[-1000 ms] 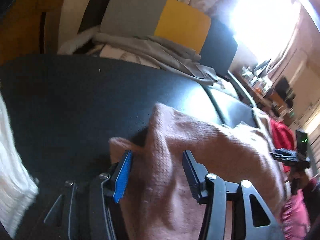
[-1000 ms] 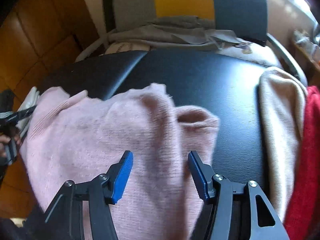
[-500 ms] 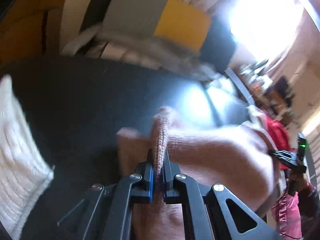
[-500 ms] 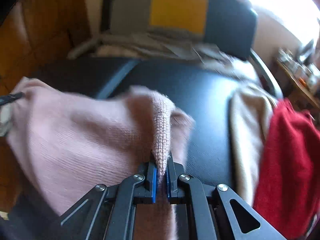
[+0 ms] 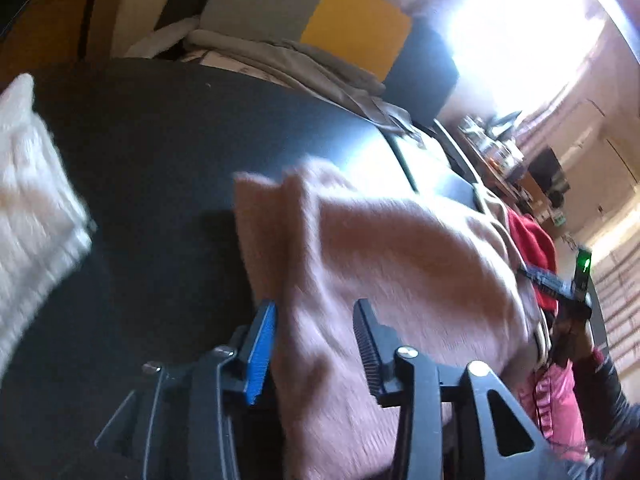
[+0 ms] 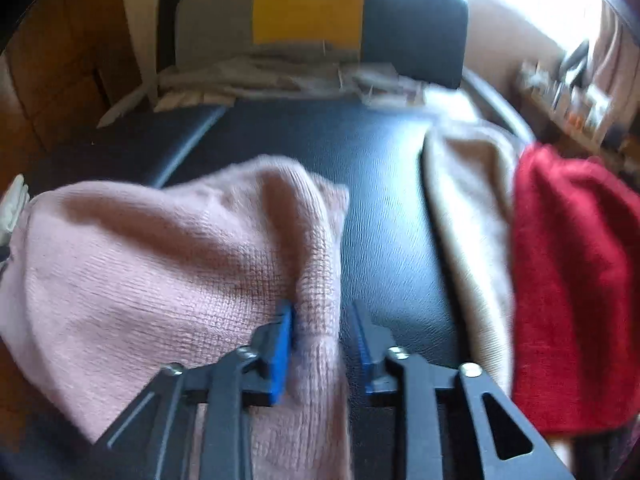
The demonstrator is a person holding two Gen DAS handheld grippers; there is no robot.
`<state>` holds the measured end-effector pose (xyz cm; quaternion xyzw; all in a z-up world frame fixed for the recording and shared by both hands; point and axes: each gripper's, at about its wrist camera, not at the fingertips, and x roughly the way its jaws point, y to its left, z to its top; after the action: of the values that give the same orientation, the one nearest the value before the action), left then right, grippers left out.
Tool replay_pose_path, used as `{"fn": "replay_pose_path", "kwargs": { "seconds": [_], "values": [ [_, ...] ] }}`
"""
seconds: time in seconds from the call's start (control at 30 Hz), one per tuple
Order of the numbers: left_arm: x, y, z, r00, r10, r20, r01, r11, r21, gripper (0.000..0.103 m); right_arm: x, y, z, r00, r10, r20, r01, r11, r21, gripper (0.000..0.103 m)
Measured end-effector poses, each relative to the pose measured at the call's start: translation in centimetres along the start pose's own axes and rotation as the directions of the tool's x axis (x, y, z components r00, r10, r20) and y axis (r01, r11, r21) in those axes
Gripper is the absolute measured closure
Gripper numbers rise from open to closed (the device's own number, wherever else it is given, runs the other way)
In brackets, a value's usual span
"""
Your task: Fold clothes
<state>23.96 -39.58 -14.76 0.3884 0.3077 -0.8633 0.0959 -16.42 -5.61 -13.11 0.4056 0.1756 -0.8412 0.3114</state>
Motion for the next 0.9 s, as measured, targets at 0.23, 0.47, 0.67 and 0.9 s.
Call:
{"fn": "replay_pose_path", "kwargs": {
  "seconds": [0.23, 0.47, 0.67, 0.9],
  "values": [
    [-0.2, -3.2, -3.6, 0.995, 0.097, -0.035, -0.094, 0.991, 0.092, 0.098, -2.8, 7.4, -2.9, 0.99, 0.135, 0.044, -0.124, 0.972, -0.2, 0.042],
    [-2.7, 0.2, -6.5, 0.98, 0.193, -0.04, -0.188, 0.977, 0.099, 0.095, -3.1, 5.2, -11.5, 0.972, 0.236, 0.0, -0.235, 0.967, 0.097, 0.041],
    [-6.4, 0.6, -6.5, 0.97, 0.238, 0.049, -0.234, 0.969, -0.073, 0.082, -5.9, 8.3, -14.2, 0.98, 0.197, 0.001, -0.197, 0.98, -0.015, 0.038],
    [-4.6, -9.7, -2.8, 0.972, 0.111, 0.207, -0.155, 0.965, 0.211, 0.076, -7.7, 10.7, -8.0, 0.966, 0.224, 0.128, -0.214, 0.973, -0.092, 0.012]
  ]
}}
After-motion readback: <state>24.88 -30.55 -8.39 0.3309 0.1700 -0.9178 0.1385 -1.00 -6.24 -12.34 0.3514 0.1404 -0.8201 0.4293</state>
